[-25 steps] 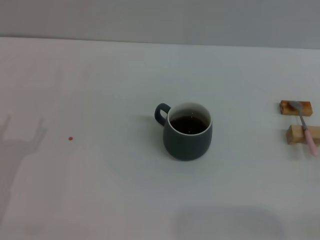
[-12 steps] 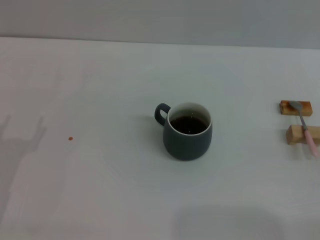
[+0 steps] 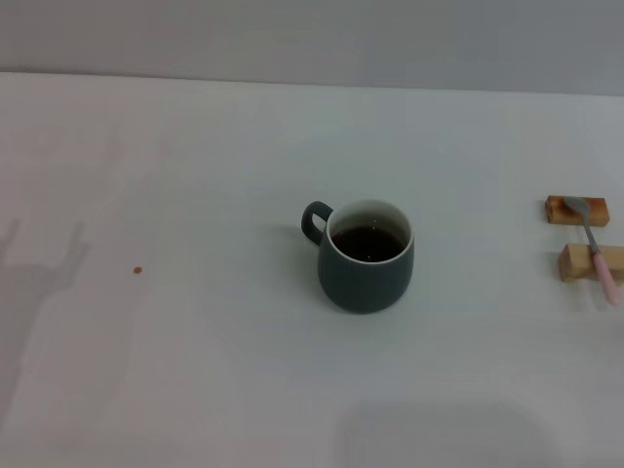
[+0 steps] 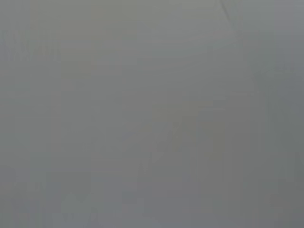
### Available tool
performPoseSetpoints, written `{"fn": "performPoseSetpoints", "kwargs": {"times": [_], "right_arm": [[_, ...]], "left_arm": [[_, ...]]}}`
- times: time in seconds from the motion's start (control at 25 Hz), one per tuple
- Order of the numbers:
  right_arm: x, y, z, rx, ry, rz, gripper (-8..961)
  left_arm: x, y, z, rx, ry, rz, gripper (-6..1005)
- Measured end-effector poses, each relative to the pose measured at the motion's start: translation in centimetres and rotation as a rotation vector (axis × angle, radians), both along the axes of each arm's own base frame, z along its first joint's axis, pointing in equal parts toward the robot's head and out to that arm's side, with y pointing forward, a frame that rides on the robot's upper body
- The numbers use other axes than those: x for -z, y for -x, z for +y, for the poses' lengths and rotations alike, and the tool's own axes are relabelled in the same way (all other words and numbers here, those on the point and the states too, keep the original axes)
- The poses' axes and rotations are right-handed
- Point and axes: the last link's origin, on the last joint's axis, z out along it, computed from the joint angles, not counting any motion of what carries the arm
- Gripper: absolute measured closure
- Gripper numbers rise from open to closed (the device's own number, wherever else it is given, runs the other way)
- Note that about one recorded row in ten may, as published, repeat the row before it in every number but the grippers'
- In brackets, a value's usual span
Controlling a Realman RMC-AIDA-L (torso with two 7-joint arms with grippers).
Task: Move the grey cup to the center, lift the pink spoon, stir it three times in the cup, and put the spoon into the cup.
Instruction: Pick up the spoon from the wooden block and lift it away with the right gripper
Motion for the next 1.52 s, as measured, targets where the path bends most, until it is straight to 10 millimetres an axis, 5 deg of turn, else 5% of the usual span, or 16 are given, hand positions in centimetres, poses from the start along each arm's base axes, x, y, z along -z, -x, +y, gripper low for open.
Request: {"fn": "performPoseSetpoints", "kwargs": {"times": [1.52], "right_arm": [[7.0,1.7,-1.6,-0.058,0.426,-0.072,450]], "left_arm": [[0.5,-0.4,1.1,-0.001,0.023,-0.006,153]]}}
